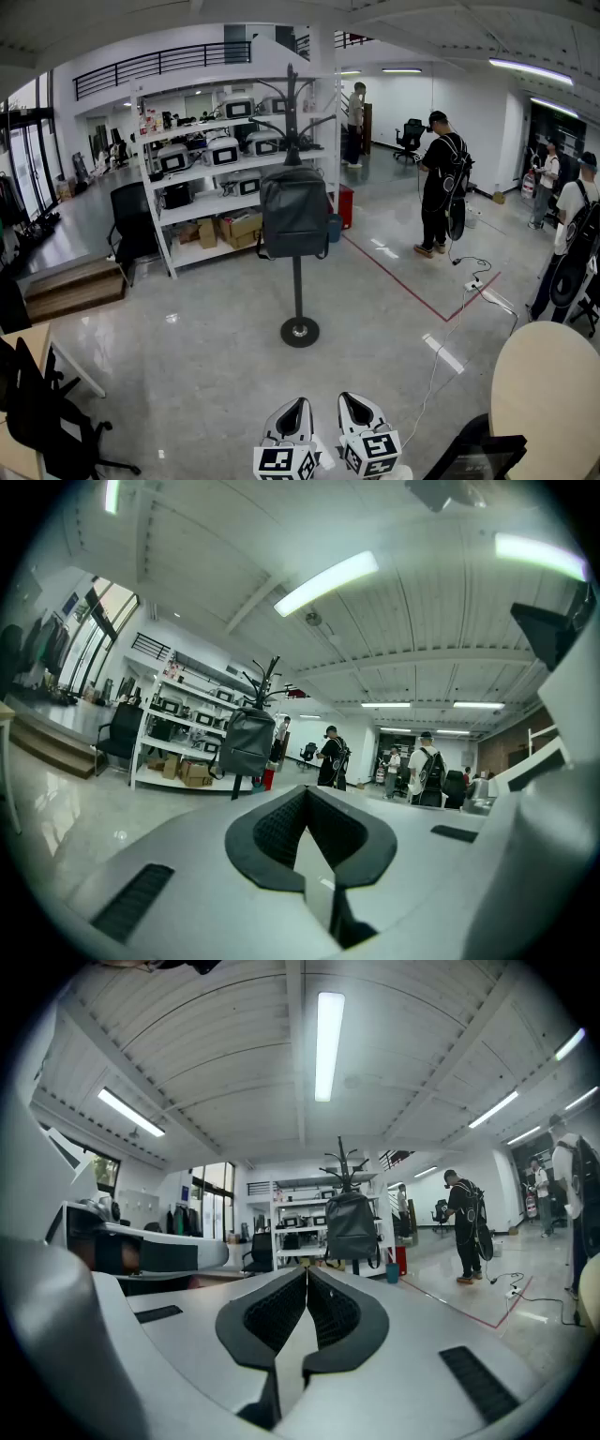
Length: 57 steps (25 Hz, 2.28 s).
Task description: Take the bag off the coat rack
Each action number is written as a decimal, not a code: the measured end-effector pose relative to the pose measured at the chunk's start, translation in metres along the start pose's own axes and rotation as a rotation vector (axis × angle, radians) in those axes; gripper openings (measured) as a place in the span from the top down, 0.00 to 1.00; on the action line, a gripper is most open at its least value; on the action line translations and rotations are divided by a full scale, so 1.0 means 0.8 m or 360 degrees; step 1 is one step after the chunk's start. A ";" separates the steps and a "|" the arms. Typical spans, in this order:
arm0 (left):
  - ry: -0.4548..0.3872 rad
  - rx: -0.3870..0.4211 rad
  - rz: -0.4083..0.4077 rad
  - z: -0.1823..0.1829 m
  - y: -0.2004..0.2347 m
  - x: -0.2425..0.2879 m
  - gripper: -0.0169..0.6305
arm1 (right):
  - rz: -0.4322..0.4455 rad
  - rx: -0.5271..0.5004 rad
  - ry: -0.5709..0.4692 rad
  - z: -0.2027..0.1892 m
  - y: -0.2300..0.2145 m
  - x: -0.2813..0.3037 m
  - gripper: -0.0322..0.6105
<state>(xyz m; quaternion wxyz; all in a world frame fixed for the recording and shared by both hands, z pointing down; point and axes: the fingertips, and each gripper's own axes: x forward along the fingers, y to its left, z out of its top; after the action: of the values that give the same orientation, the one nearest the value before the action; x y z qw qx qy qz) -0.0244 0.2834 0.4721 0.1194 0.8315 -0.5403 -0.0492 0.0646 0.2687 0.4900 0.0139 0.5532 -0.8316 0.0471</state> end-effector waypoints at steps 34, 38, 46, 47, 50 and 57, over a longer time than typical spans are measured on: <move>0.0001 0.0066 -0.0080 0.030 0.065 0.180 0.97 | -0.0029 0.0089 -0.0024 0.008 -0.077 0.173 0.93; 0.0007 0.0059 -0.0083 0.034 0.082 0.201 0.97 | -0.0030 0.0097 -0.0003 0.006 -0.081 0.203 0.93; 0.0000 0.0060 -0.0060 0.046 0.131 0.246 0.97 | -0.0009 0.0098 0.0025 0.002 -0.083 0.273 0.93; -0.0003 0.0059 -0.0054 0.048 0.138 0.251 0.97 | -0.0004 0.0101 0.0027 0.001 -0.082 0.281 0.93; -0.0006 0.0059 -0.0049 0.053 0.155 0.266 0.97 | 0.0000 0.0103 0.0030 0.002 -0.081 0.308 0.93; -0.0003 0.0049 -0.0074 0.055 0.183 0.303 0.97 | -0.0014 0.0089 0.0047 0.001 -0.088 0.355 0.93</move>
<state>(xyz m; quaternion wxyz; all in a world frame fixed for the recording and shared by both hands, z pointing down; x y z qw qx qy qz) -0.0634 -0.0006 0.4778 0.1048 0.8455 -0.5217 -0.0444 0.0193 -0.0191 0.5149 0.0111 0.5563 -0.8272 0.0783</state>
